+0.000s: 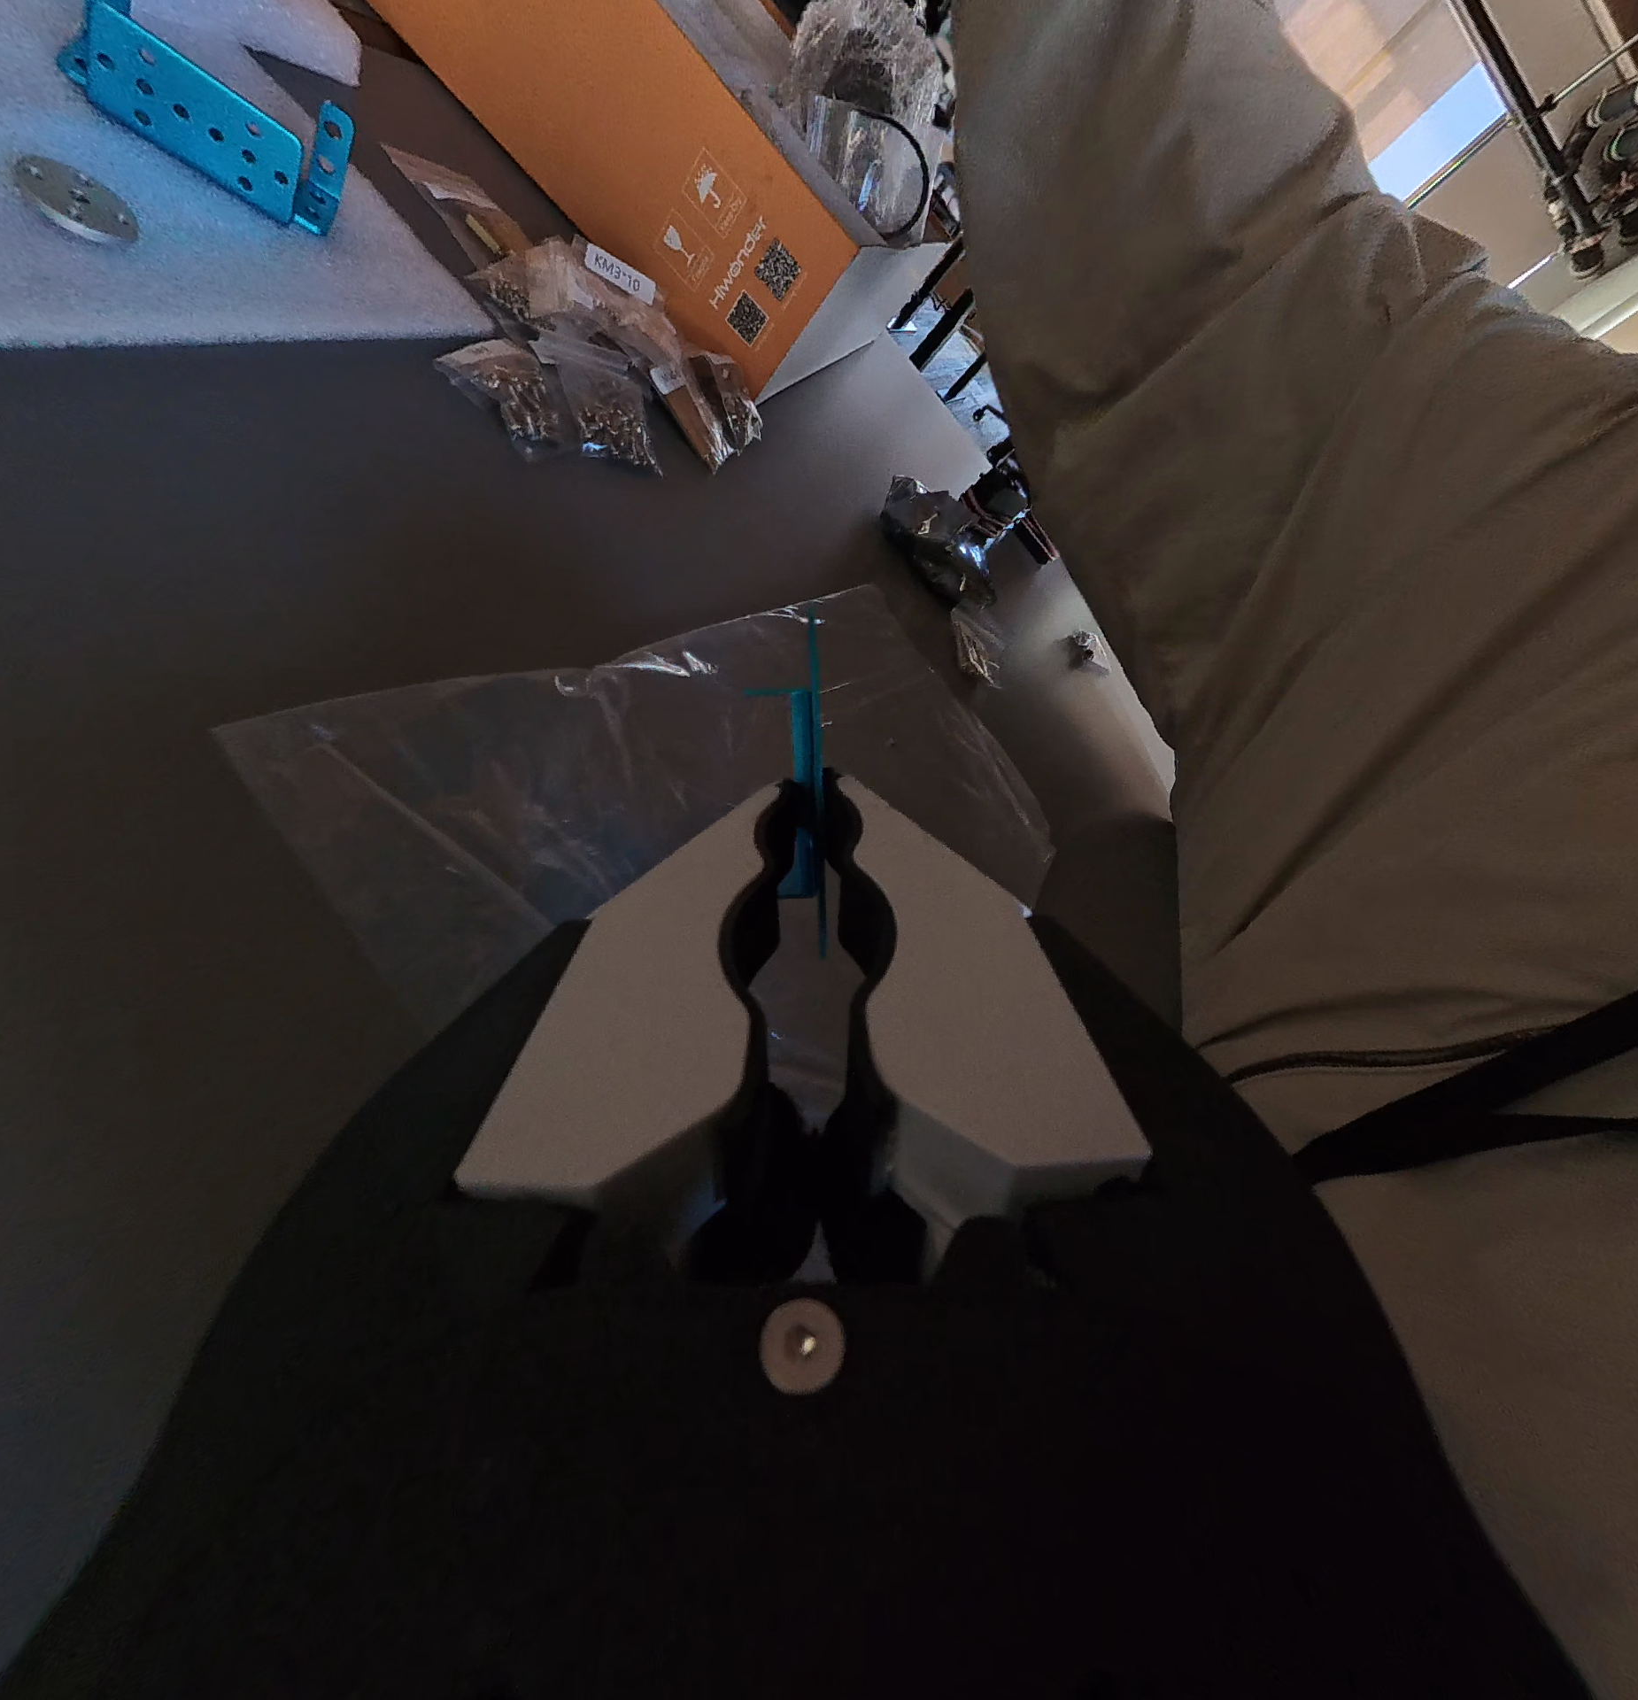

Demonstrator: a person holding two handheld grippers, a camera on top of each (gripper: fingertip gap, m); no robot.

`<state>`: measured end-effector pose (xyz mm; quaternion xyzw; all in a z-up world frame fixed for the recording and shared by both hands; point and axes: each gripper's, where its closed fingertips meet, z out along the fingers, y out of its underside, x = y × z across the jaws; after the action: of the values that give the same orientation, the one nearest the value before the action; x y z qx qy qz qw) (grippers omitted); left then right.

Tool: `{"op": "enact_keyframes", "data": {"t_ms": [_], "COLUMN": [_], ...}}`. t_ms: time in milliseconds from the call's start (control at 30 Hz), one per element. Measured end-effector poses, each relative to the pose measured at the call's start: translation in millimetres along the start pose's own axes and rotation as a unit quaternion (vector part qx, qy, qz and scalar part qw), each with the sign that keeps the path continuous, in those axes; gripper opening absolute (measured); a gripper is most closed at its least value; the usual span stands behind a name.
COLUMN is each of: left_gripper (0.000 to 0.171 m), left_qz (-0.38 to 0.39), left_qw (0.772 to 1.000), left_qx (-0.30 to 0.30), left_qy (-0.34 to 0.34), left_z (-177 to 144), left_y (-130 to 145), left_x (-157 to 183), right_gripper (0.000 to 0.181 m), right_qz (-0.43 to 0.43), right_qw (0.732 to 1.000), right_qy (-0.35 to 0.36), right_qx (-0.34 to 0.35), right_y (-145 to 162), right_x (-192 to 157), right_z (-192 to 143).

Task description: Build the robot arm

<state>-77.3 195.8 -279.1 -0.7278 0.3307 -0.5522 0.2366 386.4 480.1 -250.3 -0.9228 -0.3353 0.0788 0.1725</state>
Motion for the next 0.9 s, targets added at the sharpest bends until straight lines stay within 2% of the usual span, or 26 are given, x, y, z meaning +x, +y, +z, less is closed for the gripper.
{"op": "enact_keyframes", "data": {"t_ms": [100,167,233,333,433,500,567,633,700,767,833,900], "left_gripper": [0.003,0.004,0.004,0.004,0.004,0.004,0.004,0.004,0.003,0.004,0.004,0.003], "left_qz": [0.006,0.005,0.001,0.002,0.006,0.006,0.000,-0.011,-0.016,-0.014,-0.006,0.002], "left_qw": [1.000,1.000,1.000,1.000,1.000,1.000,1.000,1.000,0.999,0.999,0.999,0.999], "left_qx": [0.002,0.005,0.005,0.002,0.002,0.006,0.011,0.016,0.017,0.015,0.012,0.014], "left_qy": [-0.001,0.000,0.000,-0.005,-0.012,-0.018,-0.021,-0.021,-0.022,-0.030,-0.043,-0.048], "left_z": [-1,-2,-2,-1,-2,-4,-7,-10,-13,-16,-20,-23], "left_y": [-2,-3,-2,-1,-1,-3,-4,-5,-5,-3,0,-1], "left_x": [2,2,1,0,-2,-4,-7,-8,-7,-6,-5,-3], "right_gripper": [0.000,0.000,0.000,0.000,0.000,0.015,0.023,0.027,0.038,0.045,0.046,0.048], "right_qz": [0.008,0.000,-0.001,-0.017,-0.016,-0.011,-0.017,-0.023,-0.026,-0.035,-0.038,-0.035], "right_qw": [1.000,1.000,1.000,0.998,0.996,0.996,0.995,0.996,0.995,0.992,0.988,0.982], "right_qy": [-0.008,0.004,0.004,0.044,0.052,0.057,0.074,0.083,0.092,0.097,0.082,0.034], "right_qx": [0.028,0.022,0.007,-0.036,-0.071,-0.074,-0.060,-0.027,0.017,0.075,0.127,0.181], "right_y": [-8,-4,3,20,33,34,28,17,4,-8,-10,-3], "right_x": [-3,-2,-4,6,9,10,10,0,-21,-59,-116,-192], "right_z": [-28,-32,-22,11,38,45,35,11,-21,-56,-84,-99]}}
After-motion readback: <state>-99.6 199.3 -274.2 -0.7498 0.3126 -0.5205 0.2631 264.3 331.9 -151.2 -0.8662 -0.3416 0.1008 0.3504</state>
